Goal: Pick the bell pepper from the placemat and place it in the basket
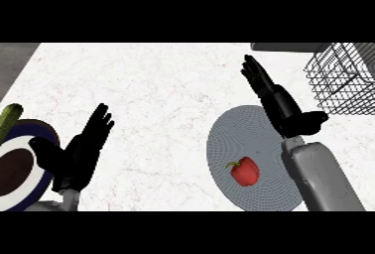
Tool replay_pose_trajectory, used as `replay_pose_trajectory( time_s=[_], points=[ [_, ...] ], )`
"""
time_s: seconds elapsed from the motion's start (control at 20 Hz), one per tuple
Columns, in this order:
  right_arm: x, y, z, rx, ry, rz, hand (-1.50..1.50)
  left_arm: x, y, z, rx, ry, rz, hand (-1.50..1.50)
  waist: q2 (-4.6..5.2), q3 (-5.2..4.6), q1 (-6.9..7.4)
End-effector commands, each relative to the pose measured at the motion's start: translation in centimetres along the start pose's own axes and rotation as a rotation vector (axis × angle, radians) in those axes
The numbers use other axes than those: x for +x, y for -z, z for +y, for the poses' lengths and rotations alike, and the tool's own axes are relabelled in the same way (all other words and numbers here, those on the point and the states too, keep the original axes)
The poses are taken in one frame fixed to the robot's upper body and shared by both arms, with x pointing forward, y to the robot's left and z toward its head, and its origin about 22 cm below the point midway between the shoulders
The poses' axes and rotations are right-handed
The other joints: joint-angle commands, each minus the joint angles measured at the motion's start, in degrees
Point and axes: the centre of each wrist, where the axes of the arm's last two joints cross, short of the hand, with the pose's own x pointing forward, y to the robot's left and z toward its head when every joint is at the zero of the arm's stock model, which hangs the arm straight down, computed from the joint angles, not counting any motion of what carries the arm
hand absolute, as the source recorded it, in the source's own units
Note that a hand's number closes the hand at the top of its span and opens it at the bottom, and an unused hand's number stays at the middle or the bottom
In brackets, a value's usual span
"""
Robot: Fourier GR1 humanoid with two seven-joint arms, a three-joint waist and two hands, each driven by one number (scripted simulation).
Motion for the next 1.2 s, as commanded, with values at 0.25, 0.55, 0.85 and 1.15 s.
replay_pose_trajectory(
  time_s=[0.25, 0.55, 0.85, 1.15],
  points=[
    [5.5, 2.9, 10.5, 0.818, 0.192, -0.253, 1.5, -6.5, -1.9, 4.2, 0.093, 0.128, 0.314, 0.0, 0.55, 0.63, 1.8],
    [4.5, -5.9, 15.7, 1.155, 0.059, -0.344, -1.5, -8.7, -3.8, 7.5, 0.139, 0.147, 0.383, 0.0, -0.51, 0.69, -2.88],
    [10.1, -6.0, 12.7, 0.933, -0.5, -0.48, -1.5, -8.2, -3.9, 7.7, 0.153, 0.126, 0.377, 0.0, -1.26, 0.61, -4.67],
    [17.6, -4.5, 8.6, 0.772, -0.964, -0.557, -1.5, -9.0, -4.4, 7.3, 0.134, 0.142, 0.387, 0.0, -0.75, 0.47, -4.2]
  ],
)
